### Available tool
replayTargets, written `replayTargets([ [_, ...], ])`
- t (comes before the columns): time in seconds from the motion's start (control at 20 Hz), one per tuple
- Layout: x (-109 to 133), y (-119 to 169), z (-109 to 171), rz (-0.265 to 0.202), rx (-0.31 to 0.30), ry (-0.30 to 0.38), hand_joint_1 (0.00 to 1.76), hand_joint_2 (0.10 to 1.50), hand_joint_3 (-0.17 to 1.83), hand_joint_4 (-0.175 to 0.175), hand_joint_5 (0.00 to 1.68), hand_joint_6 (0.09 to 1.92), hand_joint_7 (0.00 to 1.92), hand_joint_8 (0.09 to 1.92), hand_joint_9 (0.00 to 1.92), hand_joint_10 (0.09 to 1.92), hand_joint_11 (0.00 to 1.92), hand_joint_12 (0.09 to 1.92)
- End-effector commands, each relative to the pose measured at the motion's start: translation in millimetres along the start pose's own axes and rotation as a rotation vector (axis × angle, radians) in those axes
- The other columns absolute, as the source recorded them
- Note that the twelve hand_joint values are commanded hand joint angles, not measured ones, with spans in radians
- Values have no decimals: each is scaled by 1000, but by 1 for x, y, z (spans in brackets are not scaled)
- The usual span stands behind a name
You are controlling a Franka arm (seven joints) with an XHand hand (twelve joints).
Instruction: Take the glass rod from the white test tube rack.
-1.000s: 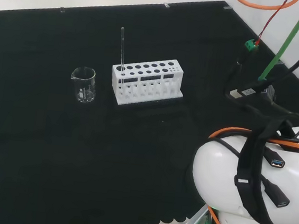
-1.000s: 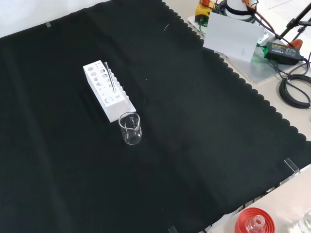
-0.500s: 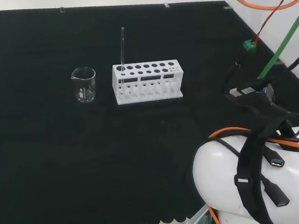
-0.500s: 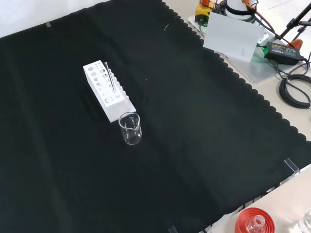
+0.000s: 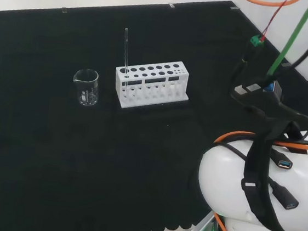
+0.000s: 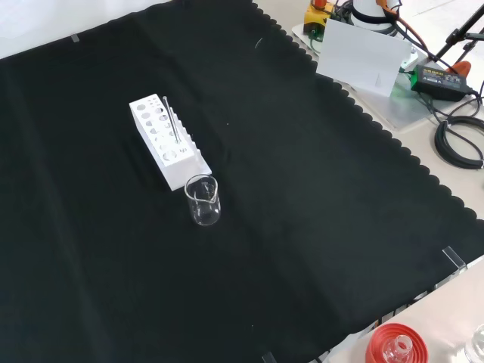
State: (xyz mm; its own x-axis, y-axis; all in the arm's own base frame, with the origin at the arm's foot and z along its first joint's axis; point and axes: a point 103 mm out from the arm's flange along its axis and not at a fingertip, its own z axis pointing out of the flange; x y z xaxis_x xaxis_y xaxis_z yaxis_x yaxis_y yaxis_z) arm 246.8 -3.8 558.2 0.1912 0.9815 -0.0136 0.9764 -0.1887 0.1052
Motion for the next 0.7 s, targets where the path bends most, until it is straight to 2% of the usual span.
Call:
replayTargets([
  [0.05, 7, 30, 0, -44, 6, -16, 600, 1128, -175, -66, 304, 87, 166, 818, 249, 960, 70, 1522],
  [0.45, 6, 66, 0, -77, 28, -26, 603, 1131, -175, -88, 432, 87, 260, 833, 382, 927, 201, 1481],
  [0.7, 19, 86, 5, -126, 50, -43, 610, 1136, -175, -90, 456, 93, 377, 843, 514, 882, 283, 1450],
])
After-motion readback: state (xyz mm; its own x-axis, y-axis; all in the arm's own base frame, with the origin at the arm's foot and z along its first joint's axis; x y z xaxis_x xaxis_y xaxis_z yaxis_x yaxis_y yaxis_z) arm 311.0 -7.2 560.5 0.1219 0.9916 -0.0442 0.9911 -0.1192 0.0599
